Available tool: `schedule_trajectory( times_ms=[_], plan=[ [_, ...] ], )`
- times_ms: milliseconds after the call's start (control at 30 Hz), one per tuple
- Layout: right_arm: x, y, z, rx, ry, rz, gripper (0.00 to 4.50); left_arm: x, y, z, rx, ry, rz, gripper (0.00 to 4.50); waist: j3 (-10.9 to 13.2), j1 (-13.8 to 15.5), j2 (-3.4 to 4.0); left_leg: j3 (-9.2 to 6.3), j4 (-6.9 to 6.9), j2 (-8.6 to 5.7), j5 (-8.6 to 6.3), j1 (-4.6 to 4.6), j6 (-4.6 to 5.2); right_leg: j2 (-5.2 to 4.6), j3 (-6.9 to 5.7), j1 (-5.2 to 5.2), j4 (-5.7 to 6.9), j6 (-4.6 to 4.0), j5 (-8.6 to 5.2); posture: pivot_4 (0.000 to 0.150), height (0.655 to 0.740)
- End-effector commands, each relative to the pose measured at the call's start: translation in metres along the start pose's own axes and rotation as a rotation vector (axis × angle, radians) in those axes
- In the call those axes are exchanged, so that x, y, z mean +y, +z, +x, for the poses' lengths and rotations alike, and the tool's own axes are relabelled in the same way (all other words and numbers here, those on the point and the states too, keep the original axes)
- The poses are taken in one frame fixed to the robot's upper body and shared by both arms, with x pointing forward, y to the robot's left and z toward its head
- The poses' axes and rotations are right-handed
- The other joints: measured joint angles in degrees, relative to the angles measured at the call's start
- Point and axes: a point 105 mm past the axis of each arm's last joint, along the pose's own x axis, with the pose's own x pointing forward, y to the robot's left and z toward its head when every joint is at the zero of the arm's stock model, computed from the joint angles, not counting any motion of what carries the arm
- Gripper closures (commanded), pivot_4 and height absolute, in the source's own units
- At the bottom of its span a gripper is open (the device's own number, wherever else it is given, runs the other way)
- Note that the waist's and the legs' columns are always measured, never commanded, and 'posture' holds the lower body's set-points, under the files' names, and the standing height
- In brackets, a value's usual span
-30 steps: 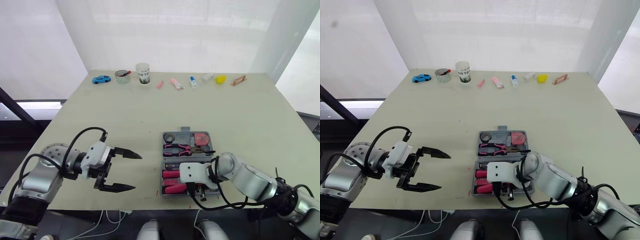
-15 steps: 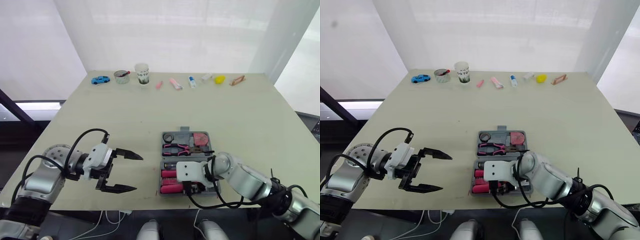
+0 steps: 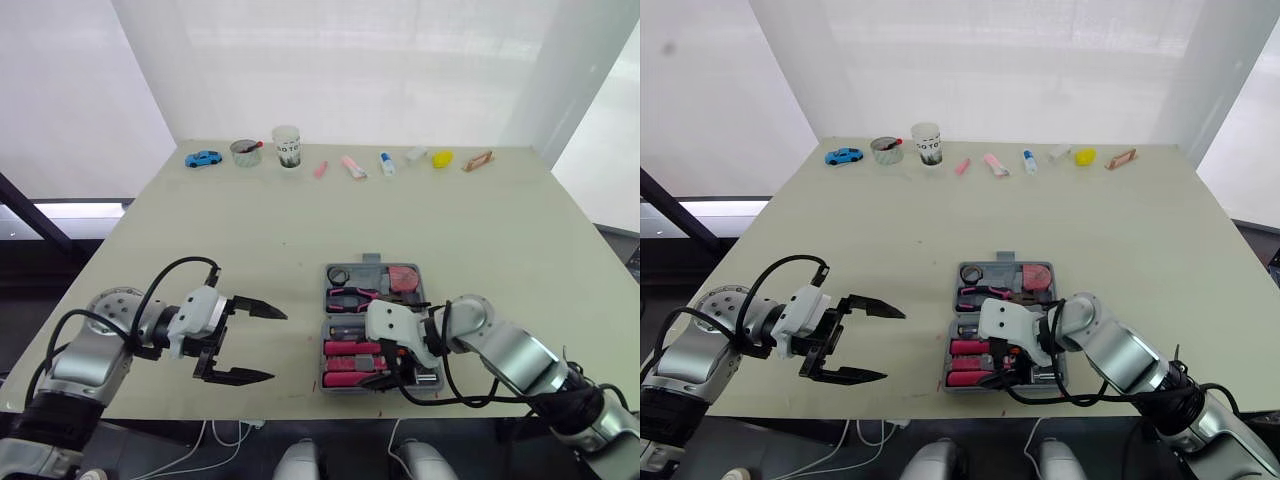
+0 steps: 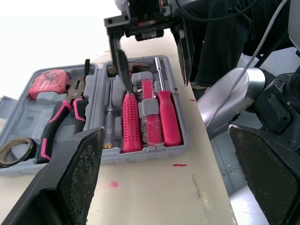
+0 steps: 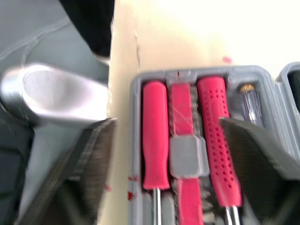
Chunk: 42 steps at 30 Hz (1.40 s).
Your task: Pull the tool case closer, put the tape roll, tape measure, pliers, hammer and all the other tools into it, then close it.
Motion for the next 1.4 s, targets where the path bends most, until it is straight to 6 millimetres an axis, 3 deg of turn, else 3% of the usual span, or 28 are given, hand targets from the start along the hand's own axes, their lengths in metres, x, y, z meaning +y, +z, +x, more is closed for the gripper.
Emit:
schedule_trajectory(
  times_ms=[33, 167, 200, 433, 867, 1100, 1400],
  plan=[
    [-0.003, -0.002, -0.008, -0.118, -0.034, -0.067, 2.69, -0.003, 0.007, 0.001, -0.019, -0.058, 0.035, 0.00, 0.0, 0.1, -0.01, 0.00, 0.00, -0.01, 0.00, 0.00, 0.00, 0.00, 0.00, 0.01, -0.01, 0.02, 0.01, 0.150, 0.7400],
    [-0.001, -0.014, -0.005, -0.155, -0.044, -0.046, 4.26, -0.001, 0.010, 0.003, -0.042, -0.058, 0.039, 0.00, 0.0, 0.0, -0.01, 0.02, 0.00, -0.02, 0.00, 0.00, 0.00, 0.00, 0.03, 0.01, -0.01, 0.03, 0.01, 0.150, 0.7400],
    [-0.001, -0.016, -0.004, -0.163, -0.048, -0.048, 4.44, -0.001, 0.011, 0.004, -0.050, -0.058, 0.039, 0.00, 0.0, -0.1, -0.01, 0.02, 0.00, -0.02, 0.00, 0.01, 0.00, 0.00, 0.03, 0.01, 0.00, 0.03, 0.01, 0.150, 0.7400],
    [-0.003, -0.024, 0.000, -0.184, -0.064, -0.031, 4.44, 0.001, 0.022, 0.007, -0.115, -0.066, 0.033, 0.00, 0.0, -0.1, -0.02, 0.01, 0.02, 0.00, 0.00, 0.03, 0.00, 0.02, 0.03, 0.01, 0.04, 0.03, 0.01, 0.150, 0.7400],
    [0.011, -0.081, 0.014, -0.065, -0.013, 0.071, 4.44, 0.004, 0.021, 0.006, -0.097, -0.068, 0.044, 0.00, 0.0, 0.0, -0.02, 0.02, 0.01, -0.02, 0.00, 0.06, 0.00, 0.03, 0.05, 0.03, 0.04, 0.02, 0.01, 0.150, 0.7400],
    [0.010, -0.082, 0.011, -0.077, -0.026, 0.064, 4.44, 0.003, 0.018, 0.007, -0.095, -0.066, 0.041, 0.00, 0.0, 0.0, -0.05, 0.01, 0.03, -0.02, 0.00, 0.15, 0.00, 0.02, 0.05, 0.15, 0.03, -0.01, -0.01, 0.150, 0.7400],
    [0.023, -0.108, 0.018, 0.010, 0.025, 0.066, 4.44, 0.005, 0.016, 0.008, -0.094, -0.061, 0.040, 0.00, -0.1, 0.1, -0.10, 0.01, 0.04, -0.02, 0.00, 0.19, 0.00, 0.02, 0.04, 0.21, 0.01, -0.01, -0.01, 0.150, 0.7400]
  ],
)
